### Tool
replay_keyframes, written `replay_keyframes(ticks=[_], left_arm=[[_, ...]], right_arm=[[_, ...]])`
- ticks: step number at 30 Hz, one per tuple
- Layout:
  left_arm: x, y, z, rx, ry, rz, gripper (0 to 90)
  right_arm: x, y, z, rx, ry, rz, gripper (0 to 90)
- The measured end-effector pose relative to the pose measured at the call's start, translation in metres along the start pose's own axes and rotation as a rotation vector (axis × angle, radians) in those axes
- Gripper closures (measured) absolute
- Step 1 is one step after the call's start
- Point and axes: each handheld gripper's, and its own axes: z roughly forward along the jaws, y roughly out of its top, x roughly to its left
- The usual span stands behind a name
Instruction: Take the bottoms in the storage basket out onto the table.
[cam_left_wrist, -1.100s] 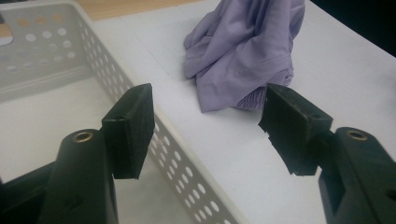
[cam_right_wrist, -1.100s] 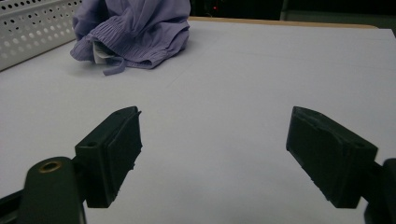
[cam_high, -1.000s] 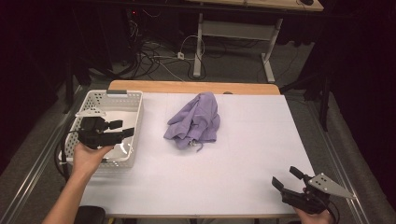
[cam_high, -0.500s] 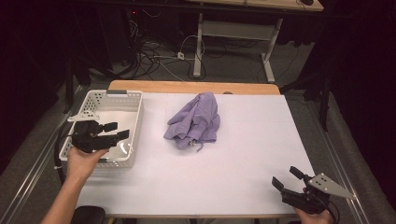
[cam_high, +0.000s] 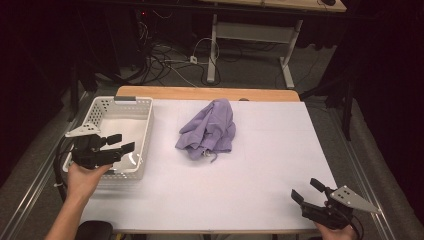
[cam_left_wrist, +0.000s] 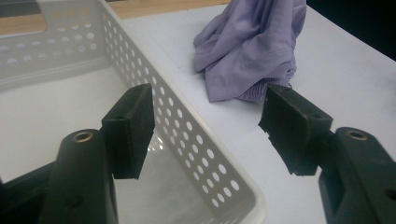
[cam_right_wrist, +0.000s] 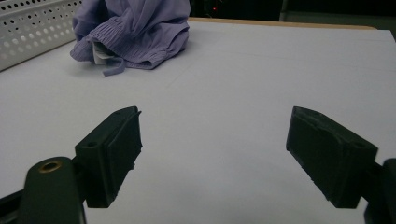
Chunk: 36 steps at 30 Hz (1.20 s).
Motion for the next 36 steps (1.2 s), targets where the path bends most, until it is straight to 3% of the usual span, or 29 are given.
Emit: replay_keyframes(ticks=[36], left_arm=[[0.000,-0.027,-0.020,-0.065,0.013,-0.023,34.3]], right_arm=[[0.000,0.000,0.000,-0.003,-0.001,0.000,18.7]])
